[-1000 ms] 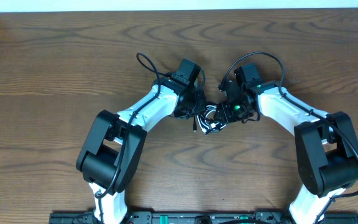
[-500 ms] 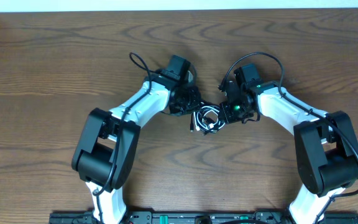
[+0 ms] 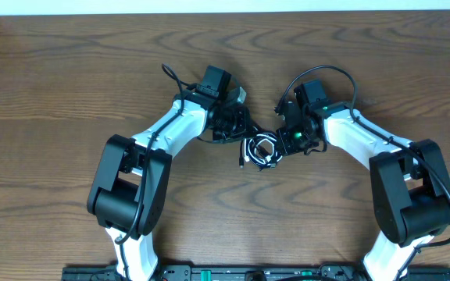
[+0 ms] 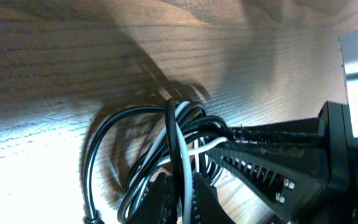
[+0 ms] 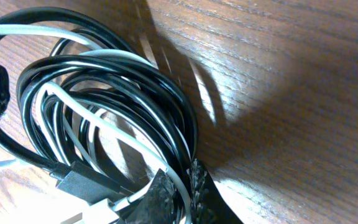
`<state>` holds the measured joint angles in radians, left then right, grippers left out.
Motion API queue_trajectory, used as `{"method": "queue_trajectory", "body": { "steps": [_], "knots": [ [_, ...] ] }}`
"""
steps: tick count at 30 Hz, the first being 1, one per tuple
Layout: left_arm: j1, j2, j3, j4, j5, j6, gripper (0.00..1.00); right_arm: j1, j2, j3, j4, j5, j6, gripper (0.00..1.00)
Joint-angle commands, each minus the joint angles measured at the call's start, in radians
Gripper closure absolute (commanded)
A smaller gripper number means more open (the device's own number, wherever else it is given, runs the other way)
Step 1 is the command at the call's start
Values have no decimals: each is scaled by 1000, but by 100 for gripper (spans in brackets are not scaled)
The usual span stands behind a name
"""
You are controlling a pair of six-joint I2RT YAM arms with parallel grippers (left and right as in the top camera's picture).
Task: Untangle cables
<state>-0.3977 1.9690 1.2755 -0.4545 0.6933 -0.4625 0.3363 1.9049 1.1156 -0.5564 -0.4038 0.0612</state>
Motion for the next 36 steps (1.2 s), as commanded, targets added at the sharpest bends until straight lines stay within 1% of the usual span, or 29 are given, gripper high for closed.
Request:
{"method": "queue_trajectory", "body": {
  "steps": [1,5,8,10,15,22,24,26,28,29,31,32,33,36],
  "knots": [
    [18,-17,-7,-11,98,50,92,3,11,-8,-2,21,-69,98],
    [52,-17,-8,-11,241,51,92,3,11,-8,0,47,-84,99],
    [79,-17,-8,-11,244,57,91,4,11,-8,5,47,-113,99],
    [92,-17,-8,-11,209,70,89,6,11,-8,9,47,-135,99],
    [105,-17,-8,-29,54,70,88,6,11,-8,11,47,-145,99],
    [105,-16,-8,-125,-177,70,88,6,11,-8,13,47,-145,99],
    [104,-16,-9,-147,-207,70,88,6,11,-8,14,47,-145,99],
    [104,-16,-9,-169,-207,91,87,6,11,-8,15,47,-145,99],
    [104,-17,-8,-183,-179,97,83,6,11,-8,14,47,-145,99],
    [107,-17,-8,-185,-104,111,74,6,11,-8,14,47,-145,99],
    [109,-17,-6,-180,1,122,61,6,11,-8,14,47,-145,99],
    [109,-17,-5,-176,40,122,56,6,11,-8,14,47,-145,99],
    [109,-17,-4,-175,62,122,54,6,11,-8,15,47,-145,99],
    [101,-17,-5,-185,50,122,46,6,11,-8,14,47,-145,99]
  ]
}}
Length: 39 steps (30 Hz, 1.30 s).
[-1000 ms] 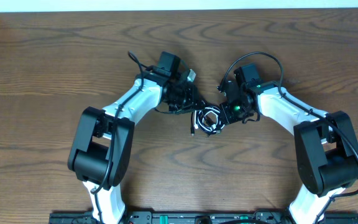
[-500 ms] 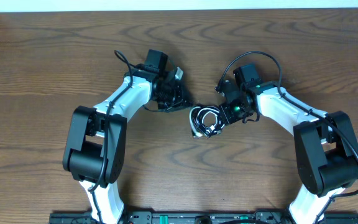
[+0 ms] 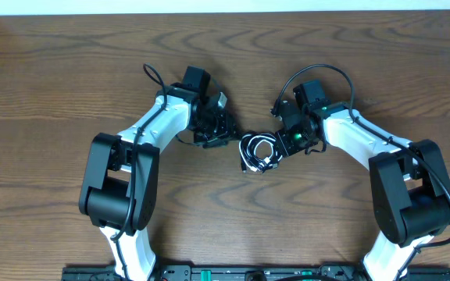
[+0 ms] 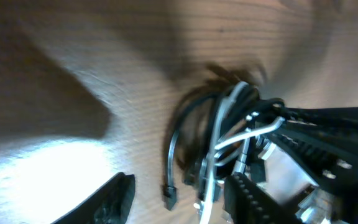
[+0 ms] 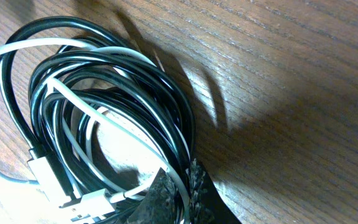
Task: Untangle cables
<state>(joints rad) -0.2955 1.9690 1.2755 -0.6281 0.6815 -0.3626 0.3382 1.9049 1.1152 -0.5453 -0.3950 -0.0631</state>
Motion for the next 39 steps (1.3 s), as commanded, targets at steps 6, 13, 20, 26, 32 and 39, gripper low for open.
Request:
{"method": "queue_trajectory", "body": {
  "steps": [6,13,20,26,32,39],
  "knots": [
    [-44,-16,-7,-45,-39,22,44,4,11,-7,4,38,-21,98],
    [-116,-2,-13,-37,-209,22,45,4,11,-7,3,38,-21,98],
    [-142,13,-13,-23,-416,22,72,4,11,-7,-4,38,-21,98],
    [-127,13,-13,-46,-436,22,73,4,11,-8,-6,38,-21,98],
    [-127,19,-13,-64,-436,23,73,4,11,-7,-7,38,-21,98],
    [-87,15,112,-232,-409,203,64,4,11,-7,-13,38,-21,98]
  ]
}}
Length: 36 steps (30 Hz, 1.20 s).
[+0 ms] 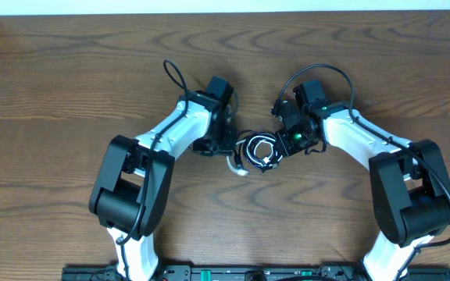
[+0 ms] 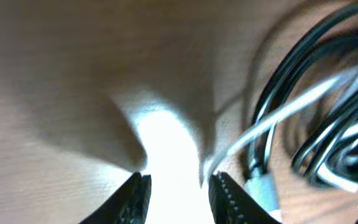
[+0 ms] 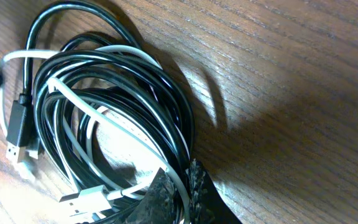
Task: Untangle cables
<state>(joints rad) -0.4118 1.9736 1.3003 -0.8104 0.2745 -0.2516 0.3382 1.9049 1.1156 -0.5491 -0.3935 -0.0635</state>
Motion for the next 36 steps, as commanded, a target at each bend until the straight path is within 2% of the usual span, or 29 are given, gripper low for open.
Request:
{"method": "queue_trajectory", "body": {
  "steps": [1,4,7,15,24,31,36],
  "knots": [
    [39,10,119,-91,19,103,64,4,11,-8,-8,36,-20,98],
    [57,10,182,-165,103,108,62,4,11,-8,-8,36,-20,98],
    [60,11,190,-172,190,109,61,4,11,-8,-7,36,-21,97],
    [27,14,167,-175,186,109,56,4,11,-8,-7,37,-21,97],
    [-11,18,83,-90,185,108,56,4,11,-8,-3,37,-21,97],
    [-11,18,28,6,178,23,57,4,11,-8,0,37,-21,97],
    [-13,18,-4,41,177,10,57,4,11,-8,0,37,-21,96]
  ]
}}
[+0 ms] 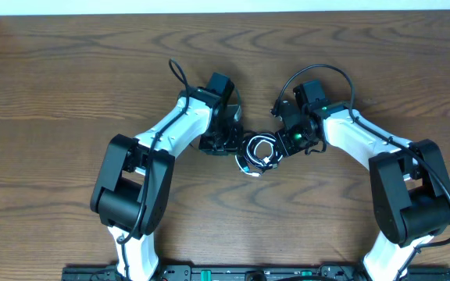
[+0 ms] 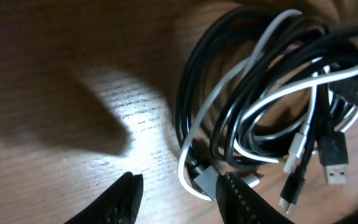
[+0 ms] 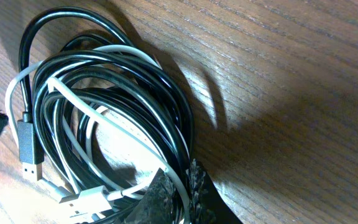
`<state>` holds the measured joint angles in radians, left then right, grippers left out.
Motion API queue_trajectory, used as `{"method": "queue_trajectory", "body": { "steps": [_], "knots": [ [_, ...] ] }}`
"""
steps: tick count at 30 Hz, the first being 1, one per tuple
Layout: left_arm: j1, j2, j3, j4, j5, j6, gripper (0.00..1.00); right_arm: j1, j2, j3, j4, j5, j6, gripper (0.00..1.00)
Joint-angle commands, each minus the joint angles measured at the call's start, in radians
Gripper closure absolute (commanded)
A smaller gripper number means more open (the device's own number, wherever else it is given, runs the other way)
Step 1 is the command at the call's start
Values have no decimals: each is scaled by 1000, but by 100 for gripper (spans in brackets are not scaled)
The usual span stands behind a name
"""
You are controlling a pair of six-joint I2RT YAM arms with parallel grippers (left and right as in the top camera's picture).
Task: Untangle cables
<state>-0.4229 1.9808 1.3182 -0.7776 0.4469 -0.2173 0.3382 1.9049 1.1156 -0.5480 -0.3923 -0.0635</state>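
Observation:
A tangled coil of black and white cables point(image 1: 260, 151) lies mid-table between both arms. In the right wrist view the coil point(image 3: 104, 118) fills the frame, and my right gripper point(image 3: 180, 190) is shut on its strands at the lower edge. My left gripper point(image 1: 233, 147) sits at the coil's left side. Seen from the left wrist, the left gripper point(image 2: 180, 194) is open, its fingers point(image 2: 120, 199) spread on the wood beside a white loop and grey plug point(image 2: 207, 180) of the bundle. Loose USB plugs point(image 2: 331, 149) hang at the coil's right.
The brown wooden table point(image 1: 53, 94) extends all round. A cardboard edge shows at the far left corner, and a black rail point(image 1: 233, 273) runs along the front edge. Each arm's own black lead loops above its wrist.
My left gripper has shifted slightly right, closer to the coil's left edge, and remains open. A white end that stuck out lower left now lies nearer the coil. The right gripper has not moved.
At first both grippers were shut on the coil from either side. Then my left gripper was open and drawn back to the left. It later stood open near the coil's left, and now sits right by it. The right gripper has held the coil throughout.

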Motion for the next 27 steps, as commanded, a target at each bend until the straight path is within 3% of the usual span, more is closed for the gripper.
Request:
{"method": "queue_trajectory", "body": {
  "steps": [1,8,11,19,27],
  "knots": [
    [-3,11,-27,14,5,-24,56,4,11,-8,-1,35,-21,96],
    [-11,11,-71,70,2,-78,57,4,11,-8,-1,35,-21,96],
    [-19,11,-71,69,-77,-121,58,4,11,-8,-2,35,-21,96],
    [-23,11,-71,73,-105,-121,58,4,11,-8,-3,35,-20,98],
    [-23,11,-71,78,-180,-163,58,4,11,-8,-4,35,-20,92]
  ]
}}
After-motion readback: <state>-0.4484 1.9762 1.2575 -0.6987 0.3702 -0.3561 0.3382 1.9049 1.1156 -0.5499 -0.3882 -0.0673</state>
